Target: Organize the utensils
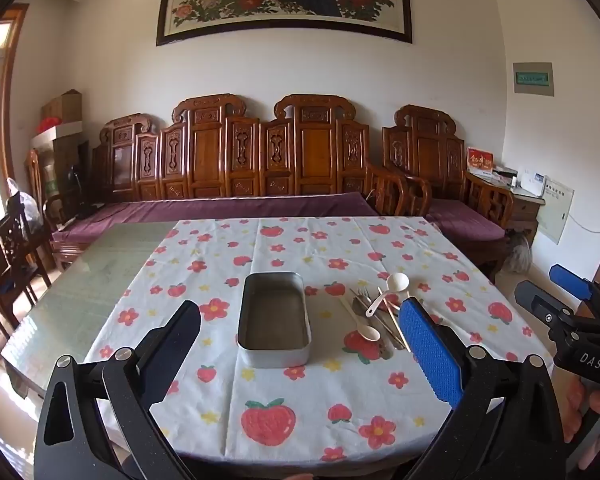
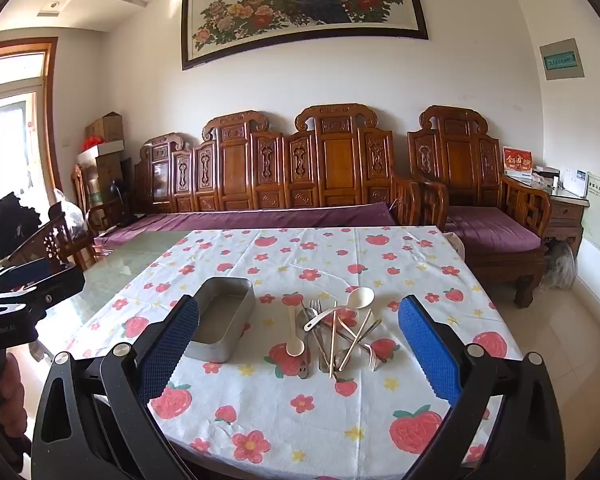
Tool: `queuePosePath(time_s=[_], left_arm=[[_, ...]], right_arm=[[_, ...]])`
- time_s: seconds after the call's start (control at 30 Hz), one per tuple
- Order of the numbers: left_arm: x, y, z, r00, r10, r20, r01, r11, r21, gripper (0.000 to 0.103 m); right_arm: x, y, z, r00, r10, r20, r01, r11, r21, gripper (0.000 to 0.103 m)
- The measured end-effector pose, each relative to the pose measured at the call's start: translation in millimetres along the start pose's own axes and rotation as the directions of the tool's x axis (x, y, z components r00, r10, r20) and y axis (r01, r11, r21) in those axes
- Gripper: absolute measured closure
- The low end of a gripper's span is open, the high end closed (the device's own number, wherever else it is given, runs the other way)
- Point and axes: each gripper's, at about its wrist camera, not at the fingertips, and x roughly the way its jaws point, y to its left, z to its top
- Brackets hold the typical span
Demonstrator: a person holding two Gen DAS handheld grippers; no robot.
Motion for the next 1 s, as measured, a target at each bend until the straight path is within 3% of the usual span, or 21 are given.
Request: queuePosePath(time_s=[1.0], left_arm=[[-4.2,-3.9,7.4,1.0,-0.001,0.011,0.001,1.0,-0.005,0.007]], right_arm=[[-2.1,1.8,1.9,1.0,0.001,0.006,-0.001,1.0,0.001,0.003]])
